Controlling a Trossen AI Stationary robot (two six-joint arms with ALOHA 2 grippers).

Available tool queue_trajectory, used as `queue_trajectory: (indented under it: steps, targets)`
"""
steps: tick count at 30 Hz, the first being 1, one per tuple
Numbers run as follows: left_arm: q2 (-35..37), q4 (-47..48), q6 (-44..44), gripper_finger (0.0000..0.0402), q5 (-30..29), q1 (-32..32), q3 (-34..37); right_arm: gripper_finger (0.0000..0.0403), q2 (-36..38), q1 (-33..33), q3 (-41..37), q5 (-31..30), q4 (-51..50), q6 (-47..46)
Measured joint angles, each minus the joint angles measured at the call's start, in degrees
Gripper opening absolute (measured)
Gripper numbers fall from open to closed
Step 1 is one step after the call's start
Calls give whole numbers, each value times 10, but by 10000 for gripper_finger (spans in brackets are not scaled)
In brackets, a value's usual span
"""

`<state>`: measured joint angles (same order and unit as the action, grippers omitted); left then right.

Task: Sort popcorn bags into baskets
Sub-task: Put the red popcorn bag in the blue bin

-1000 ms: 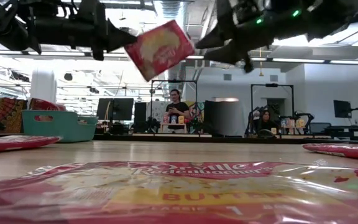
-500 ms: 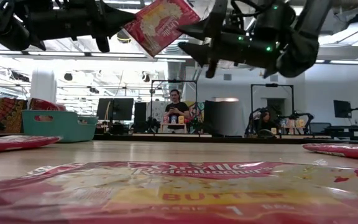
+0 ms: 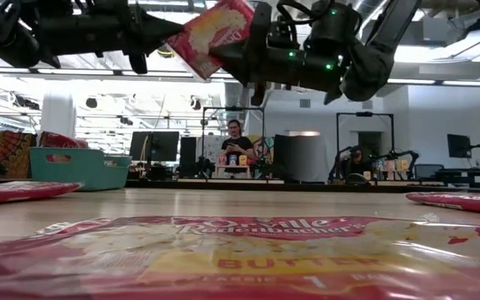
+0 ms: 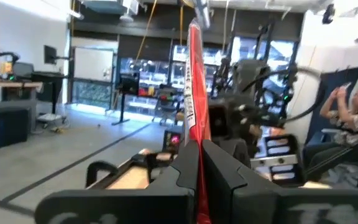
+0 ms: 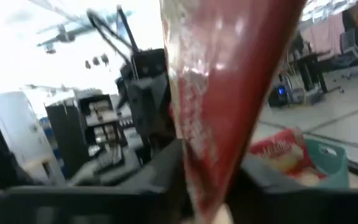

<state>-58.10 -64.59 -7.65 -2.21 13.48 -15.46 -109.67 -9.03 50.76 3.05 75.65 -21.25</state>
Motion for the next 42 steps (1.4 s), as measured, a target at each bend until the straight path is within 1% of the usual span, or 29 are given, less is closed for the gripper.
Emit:
queue_trajectory:
  steps: [1, 2, 3, 5, 6, 9, 11, 13, 15, 17, 18, 19, 21, 23, 24, 26, 29, 31, 33, 37, 40, 42]
  targets:
    - [1, 13, 3, 0, -1, 0, 0, 39, 8, -2, 0, 5, -20, 12]
    - [1, 27, 3, 0, -5, 0, 0, 24, 17, -2, 0, 8, -46, 27]
    - [1, 44, 3, 0, -6, 0, 0, 21, 29, -3, 0, 8, -81, 38]
    - [1, 84, 8, 0, -8, 0, 0, 22, 62, -5, 0, 12, -183, 53]
    - [1, 107, 10, 2, -8, 0, 0, 20, 81, -10, 3, 22, -246, 64]
    - [8, 170, 32, 18, -6, 0, 0, 17, 136, -20, 29, 53, -479, 94]
    - [16, 190, 51, 39, -13, 0, -4, 17, 160, -24, 54, 63, -646, 116]
    - [20, 226, 63, 65, -17, 3, -14, 17, 170, -23, 88, 63, -777, 137]
    - [21, 249, 67, 97, -16, 6, -35, 17, 177, -22, 119, 63, -873, 155]
    - [10, 260, 65, 130, -8, 11, -67, 17, 174, -19, 145, 62, -928, 169]
    - [0, 278, 63, 146, 10, 14, -86, 17, 174, -19, 153, 62, -952, 175]
    - [-12, 303, 63, 160, 33, 15, -108, 17, 170, -19, 161, 62, -971, 180]
    - [-30, 368, 69, 184, 85, 16, -150, 17, 157, -15, 178, 62, -976, 185]
    - [-52, 428, 88, 202, 119, 15, -201, 17, 155, -15, 184, 61, -1005, 189]
    - [-62, 464, 100, 208, 121, 16, -224, 19, 148, -15, 189, 62, -1003, 190]
    - [-87, 536, 125, 216, 103, 16, -269, 20, 137, -11, 192, 61, -991, 196]
    - [-119, 616, 161, 219, 77, 18, -327, 21, 122, -2, 197, 61, -996, 202]
    - [-143, 643, 185, 217, 78, 19, -359, 21, 114, 3, 201, 61, -999, 203]
    - [-165, 684, 200, 210, 99, 21, -385, 21, 108, 8, 205, 61, -996, 203]
    - [-211, 740, 222, 180, 172, 23, -433, 21, 109, 7, 205, 59, -991, 206]
    - [-239, 771, 227, 140, 193, 23, -460, 26, 115, 8, 205, 59, -994, 209]
    - [-250, 772, 230, 98, 190, 23, -469, 30, 115, 8, 205, 57, -989, 209]
